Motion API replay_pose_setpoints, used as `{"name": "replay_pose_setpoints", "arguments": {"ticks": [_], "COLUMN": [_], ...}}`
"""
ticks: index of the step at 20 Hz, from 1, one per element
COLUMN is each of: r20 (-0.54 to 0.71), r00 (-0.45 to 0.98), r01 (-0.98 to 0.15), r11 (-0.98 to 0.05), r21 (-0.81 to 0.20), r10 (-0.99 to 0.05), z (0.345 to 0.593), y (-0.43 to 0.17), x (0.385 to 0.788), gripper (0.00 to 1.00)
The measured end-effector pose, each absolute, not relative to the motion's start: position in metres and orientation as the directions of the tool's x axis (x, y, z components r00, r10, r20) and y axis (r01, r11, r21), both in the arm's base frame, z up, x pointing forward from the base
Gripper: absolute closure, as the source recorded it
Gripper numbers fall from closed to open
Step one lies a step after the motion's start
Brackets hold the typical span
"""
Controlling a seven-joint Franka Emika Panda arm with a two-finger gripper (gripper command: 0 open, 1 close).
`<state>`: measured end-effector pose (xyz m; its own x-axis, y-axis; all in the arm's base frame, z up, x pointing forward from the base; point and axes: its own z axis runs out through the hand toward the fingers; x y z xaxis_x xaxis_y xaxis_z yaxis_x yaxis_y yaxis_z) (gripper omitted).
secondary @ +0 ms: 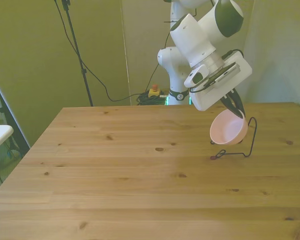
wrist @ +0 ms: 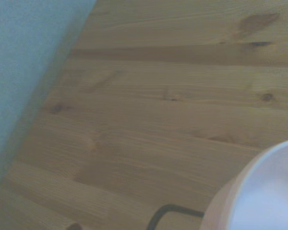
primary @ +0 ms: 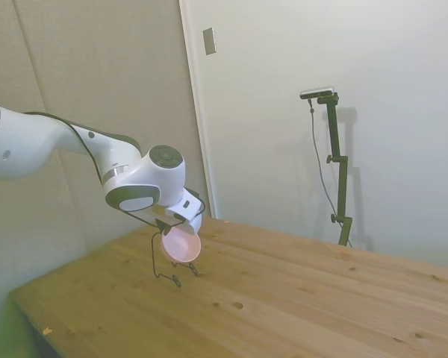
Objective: Load the bowl
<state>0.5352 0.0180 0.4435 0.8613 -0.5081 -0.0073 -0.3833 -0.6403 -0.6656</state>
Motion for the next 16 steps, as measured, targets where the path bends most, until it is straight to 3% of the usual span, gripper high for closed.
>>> {"name": "replay_pose_setpoints", "arguments": {"ticks": [16], "r20": [0.003], "r00": [0.902], "r01": [-0.276], "r11": [-0.582], "r21": [-0.765], "r10": [-0.432], "z": [0.418], "y": [0.012], "x": [0.513], "gripper": [1.0]}}
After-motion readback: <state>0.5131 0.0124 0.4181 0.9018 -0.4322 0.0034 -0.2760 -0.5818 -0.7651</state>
